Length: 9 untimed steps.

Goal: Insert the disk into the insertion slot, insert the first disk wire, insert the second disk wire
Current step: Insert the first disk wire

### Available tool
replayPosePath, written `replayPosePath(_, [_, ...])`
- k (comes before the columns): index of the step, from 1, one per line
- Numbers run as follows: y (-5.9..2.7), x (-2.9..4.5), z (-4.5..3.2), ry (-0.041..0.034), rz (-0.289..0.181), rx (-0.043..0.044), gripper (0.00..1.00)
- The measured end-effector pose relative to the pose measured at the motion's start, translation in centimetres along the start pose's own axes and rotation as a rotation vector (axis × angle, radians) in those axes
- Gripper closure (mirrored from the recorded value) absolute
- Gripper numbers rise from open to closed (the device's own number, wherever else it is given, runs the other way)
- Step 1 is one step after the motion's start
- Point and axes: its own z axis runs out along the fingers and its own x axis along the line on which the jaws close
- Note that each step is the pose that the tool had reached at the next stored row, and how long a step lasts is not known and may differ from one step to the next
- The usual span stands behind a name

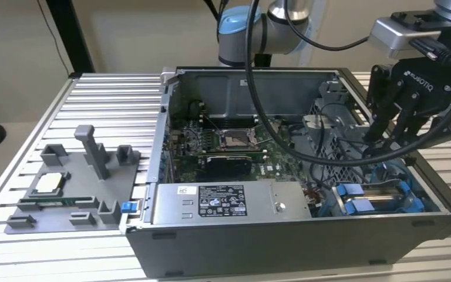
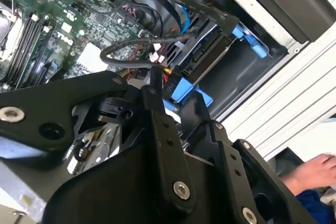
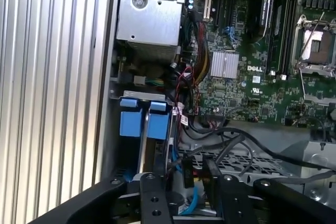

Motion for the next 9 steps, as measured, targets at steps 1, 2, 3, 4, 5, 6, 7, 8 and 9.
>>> replayPosePath(1, [0.00, 0.00, 0.00, -0.0001, -0.001, 0.0000, 0.00])
replayPosePath(2, [0.00, 0.00, 0.00, -0.0002, -0.001, -0.0001, 0.00])
replayPosePath(3, [0.00, 0.00, 0.01, -0.0002, -0.001, -0.0001, 0.00])
replayPosePath(4, [-0.01, 0.01, 0.01, -0.0001, -0.001, 0.0000, 0.00])
replayPosePath(5, [-0.01, 0.01, 0.01, -0.0001, -0.002, 0.0000, 0.00])
replayPosePath(6, [-0.01, 0.01, 0.02, -0.0006, -0.002, 0.0000, 0.00])
replayPosePath(7, [-0.02, 0.01, 0.05, -0.0016, -0.003, 0.0001, 0.00])
replayPosePath(8, [-0.02, 0.01, 0.06, -0.0028, -0.003, 0.0001, 0.00])
replayPosePath(9, [-0.02, 0.01, 0.08, -0.0041, -0.004, 0.0003, 0.00])
